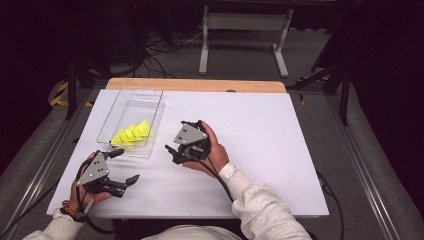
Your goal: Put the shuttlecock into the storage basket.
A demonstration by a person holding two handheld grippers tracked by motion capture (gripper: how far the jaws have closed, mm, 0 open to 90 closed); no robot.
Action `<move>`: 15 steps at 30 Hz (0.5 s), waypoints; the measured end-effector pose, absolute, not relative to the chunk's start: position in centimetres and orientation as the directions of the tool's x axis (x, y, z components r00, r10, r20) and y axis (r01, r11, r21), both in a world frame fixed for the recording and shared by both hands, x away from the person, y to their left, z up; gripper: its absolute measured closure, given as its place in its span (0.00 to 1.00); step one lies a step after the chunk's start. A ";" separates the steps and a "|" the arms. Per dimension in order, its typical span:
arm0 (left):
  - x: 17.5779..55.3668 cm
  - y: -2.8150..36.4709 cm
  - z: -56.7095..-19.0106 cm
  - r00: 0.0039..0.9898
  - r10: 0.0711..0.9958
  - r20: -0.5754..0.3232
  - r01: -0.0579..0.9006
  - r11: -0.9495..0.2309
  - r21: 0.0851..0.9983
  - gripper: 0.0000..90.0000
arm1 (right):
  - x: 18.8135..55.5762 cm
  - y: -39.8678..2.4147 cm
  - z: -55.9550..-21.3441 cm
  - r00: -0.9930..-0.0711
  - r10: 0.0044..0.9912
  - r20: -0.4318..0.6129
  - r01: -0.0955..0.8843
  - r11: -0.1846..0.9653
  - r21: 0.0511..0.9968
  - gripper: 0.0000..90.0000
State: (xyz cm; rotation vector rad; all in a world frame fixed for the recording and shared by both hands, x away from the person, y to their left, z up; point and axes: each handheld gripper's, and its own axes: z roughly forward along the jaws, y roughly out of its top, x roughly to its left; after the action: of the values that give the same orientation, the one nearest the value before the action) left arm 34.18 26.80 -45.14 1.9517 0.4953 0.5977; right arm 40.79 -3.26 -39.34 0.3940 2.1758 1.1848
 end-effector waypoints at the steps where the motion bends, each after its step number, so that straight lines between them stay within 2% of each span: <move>1: 34.2 26.8 -45.2 0.795 0.575 0.193 0.085 -0.422 0.903 0.05 | 40.8 -3.4 -39.3 -0.762 0.527 -0.377 -0.031 0.551 0.834 0.15; 15: 34.1 26.8 -45.1 0.793 0.576 0.197 0.082 -0.422 0.903 0.05 | 40.3 -5.9 -39.5 -0.717 0.571 -0.399 -0.036 0.542 0.840 0.15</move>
State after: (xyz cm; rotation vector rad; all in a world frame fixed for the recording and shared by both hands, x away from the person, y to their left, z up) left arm 34.13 26.81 -45.08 1.9510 0.4941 0.6009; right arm 40.30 -5.87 -39.46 0.4302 2.1109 1.1707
